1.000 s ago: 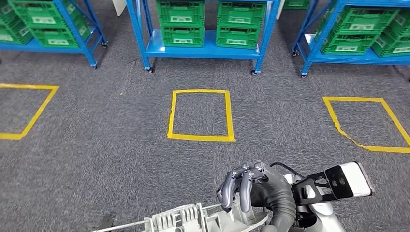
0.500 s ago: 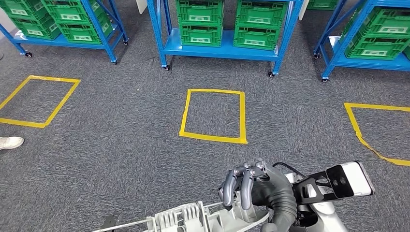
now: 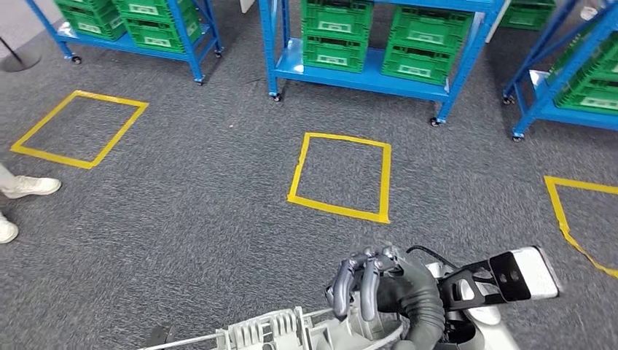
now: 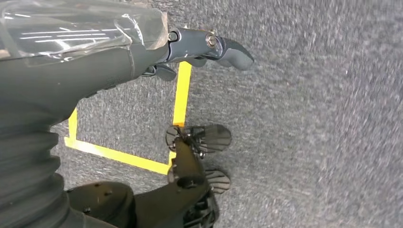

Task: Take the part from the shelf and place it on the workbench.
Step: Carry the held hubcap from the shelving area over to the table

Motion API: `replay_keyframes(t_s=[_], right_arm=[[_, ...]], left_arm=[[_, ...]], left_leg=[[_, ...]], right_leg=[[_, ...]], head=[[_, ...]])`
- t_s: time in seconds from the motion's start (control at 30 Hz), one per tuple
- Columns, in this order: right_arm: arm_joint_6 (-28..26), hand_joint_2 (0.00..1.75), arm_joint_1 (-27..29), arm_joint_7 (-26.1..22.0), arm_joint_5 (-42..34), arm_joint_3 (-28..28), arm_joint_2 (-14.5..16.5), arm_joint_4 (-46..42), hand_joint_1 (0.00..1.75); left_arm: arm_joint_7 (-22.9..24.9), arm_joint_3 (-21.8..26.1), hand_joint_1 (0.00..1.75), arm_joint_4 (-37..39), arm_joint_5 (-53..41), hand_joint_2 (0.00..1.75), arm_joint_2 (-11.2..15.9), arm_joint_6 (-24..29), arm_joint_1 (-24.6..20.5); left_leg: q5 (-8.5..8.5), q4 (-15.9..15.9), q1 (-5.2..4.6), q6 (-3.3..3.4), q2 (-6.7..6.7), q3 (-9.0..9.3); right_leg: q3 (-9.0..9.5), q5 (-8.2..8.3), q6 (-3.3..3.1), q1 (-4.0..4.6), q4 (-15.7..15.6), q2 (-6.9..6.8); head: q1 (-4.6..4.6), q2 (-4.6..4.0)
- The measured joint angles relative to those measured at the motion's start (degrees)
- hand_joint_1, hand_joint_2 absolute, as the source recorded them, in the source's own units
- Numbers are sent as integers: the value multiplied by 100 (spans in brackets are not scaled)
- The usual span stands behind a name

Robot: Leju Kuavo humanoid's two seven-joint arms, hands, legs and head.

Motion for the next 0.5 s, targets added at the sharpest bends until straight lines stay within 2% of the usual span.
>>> replay_keyframes(t_s=[0.07,0.1,0.13,0.17,0.23,0.27,0.3,0.33,0.4,0.47,0.5], right_arm=[[0,175,12,10,9,0,-3,-1,175],[0,175,21,16,13,0,-4,-1,175],[0,175,27,23,15,0,-4,-1,175],[0,175,30,27,17,0,-5,-1,175],[0,175,30,33,17,0,-5,-1,175],[1,175,29,37,18,0,-4,-2,175],[3,175,29,44,20,0,-3,-2,175],[6,175,29,55,22,-1,-2,-3,175],[16,175,26,75,28,-1,1,-4,175],[25,175,18,85,34,-1,8,-5,175],[28,175,16,87,35,-1,13,-7,175]], left_arm=[[-2,7,0,-1,0,175,-11,-4,-2],[-2,10,0,-1,0,175,-16,-6,2],[-2,13,0,0,0,175,-21,-9,7],[-2,15,0,0,0,175,-26,-11,10],[-2,19,0,-1,0,175,-40,-15,12],[-2,23,0,-2,0,175,-45,-15,12],[-2,29,0,-1,-1,175,-47,-15,14],[-2,36,0,-1,-2,175,-48,-15,19],[-2,43,0,1,-5,175,-47,-16,36],[-2,43,0,1,-11,175,-52,-19,48],[-2,44,0,1,-13,175,-53,-21,44]], left_leg=[[17,-2,-5,25,-100,-15],[18,0,-5,26,-157,-19],[18,4,-4,26,-215,-21],[17,11,0,22,-276,-20],[1,51,11,-7,-398,-25],[-18,90,7,-38,-454,-40],[-34,122,3,-73,-496,-60],[-42,142,3,-109,-529,-81],[-41,148,21,-173,-557,-106],[-145,298,36,-233,-405,-182],[-285,543,42,-260,-291,-296]], right_leg=[[-361,-318,-28,-4,779,133],[-515,-414,-19,-7,1095,154],[-578,-424,14,-14,1217,164],[-529,-343,64,-28,1109,171],[-169,-25,172,-82,345,255],[13,108,184,-98,-23,310],[136,190,164,-102,-273,354],[189,219,120,-91,-379,378],[193,235,25,-65,-384,324],[203,250,-43,-77,-398,272],[209,252,-69,-86,-405,239]], head=[[10,0],[13,0],[13,0],[13,0],[15,0],[14,0],[12,0],[11,0],[10,0],[-3,0],[-14,0]])
